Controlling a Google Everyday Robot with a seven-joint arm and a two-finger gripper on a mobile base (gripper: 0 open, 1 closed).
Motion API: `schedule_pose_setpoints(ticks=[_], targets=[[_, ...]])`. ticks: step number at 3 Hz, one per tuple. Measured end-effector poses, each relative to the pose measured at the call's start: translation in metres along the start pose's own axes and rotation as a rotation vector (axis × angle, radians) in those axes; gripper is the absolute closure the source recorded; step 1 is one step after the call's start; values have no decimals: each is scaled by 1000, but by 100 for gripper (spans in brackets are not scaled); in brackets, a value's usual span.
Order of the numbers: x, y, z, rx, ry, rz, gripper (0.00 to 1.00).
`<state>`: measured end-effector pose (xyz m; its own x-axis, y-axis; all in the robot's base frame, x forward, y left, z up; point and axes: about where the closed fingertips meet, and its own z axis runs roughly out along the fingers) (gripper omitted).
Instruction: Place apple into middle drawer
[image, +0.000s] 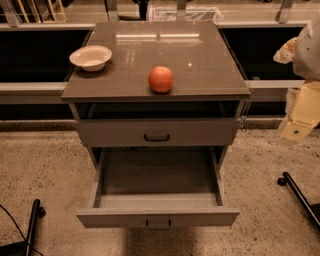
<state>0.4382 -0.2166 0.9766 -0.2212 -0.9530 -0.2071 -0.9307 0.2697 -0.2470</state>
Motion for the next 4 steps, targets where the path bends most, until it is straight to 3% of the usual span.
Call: schedule_pose_setpoints(ticks=[1,2,3,4], targets=[[0,0,0,0,0,0,0],[-14,-26,24,12,-65,-4,0],[-56,-81,67,10,-194,-32,0],[-107,-134,122,-31,-375,-20,0]])
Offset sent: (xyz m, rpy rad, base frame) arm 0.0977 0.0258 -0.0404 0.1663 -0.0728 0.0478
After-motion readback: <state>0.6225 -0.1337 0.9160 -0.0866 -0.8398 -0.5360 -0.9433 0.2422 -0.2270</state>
